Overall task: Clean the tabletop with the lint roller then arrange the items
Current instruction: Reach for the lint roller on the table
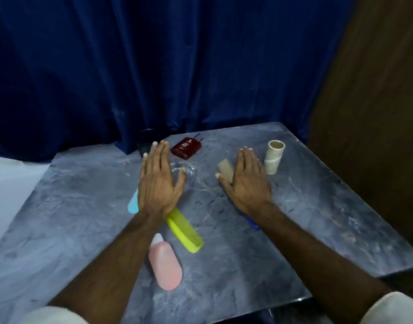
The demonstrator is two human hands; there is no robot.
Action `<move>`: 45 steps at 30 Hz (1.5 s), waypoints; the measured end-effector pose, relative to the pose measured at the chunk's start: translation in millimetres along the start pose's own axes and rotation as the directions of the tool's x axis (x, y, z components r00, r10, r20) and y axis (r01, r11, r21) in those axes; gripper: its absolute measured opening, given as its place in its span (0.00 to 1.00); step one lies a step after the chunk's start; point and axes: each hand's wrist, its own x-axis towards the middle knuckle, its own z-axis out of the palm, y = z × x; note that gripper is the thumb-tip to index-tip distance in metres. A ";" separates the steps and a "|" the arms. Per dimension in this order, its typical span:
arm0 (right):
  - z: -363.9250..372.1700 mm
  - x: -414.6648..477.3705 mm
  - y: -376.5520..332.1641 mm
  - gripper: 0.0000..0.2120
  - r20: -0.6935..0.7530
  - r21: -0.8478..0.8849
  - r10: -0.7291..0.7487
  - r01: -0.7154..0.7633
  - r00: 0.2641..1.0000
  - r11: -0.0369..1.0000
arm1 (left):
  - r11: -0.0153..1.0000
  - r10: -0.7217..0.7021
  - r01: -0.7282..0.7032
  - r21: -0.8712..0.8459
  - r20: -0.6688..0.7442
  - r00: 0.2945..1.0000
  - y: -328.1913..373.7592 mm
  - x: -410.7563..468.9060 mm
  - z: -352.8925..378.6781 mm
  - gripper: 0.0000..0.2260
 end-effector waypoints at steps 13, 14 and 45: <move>-12.8 -44.7 31.2 0.35 0.046 -0.028 0.075 -0.074 0.996 0.997 | 0.975 0.222 -0.220 -0.036 0.084 0.971 57.0 21.7 47.9 0.28; -12.9 -46.7 32.7 0.33 0.054 -0.038 0.075 -0.073 0.996 0.997 | 0.973 0.230 -0.227 -0.036 0.112 0.967 60.2 24.6 50.4 0.28; -83.3 -33.4 66.1 0.14 -0.189 0.146 -0.283 0.312 0.940 0.939 | 0.378 -0.140 0.482 -0.791 0.466 0.874 39.7 1.7 -42.8 0.17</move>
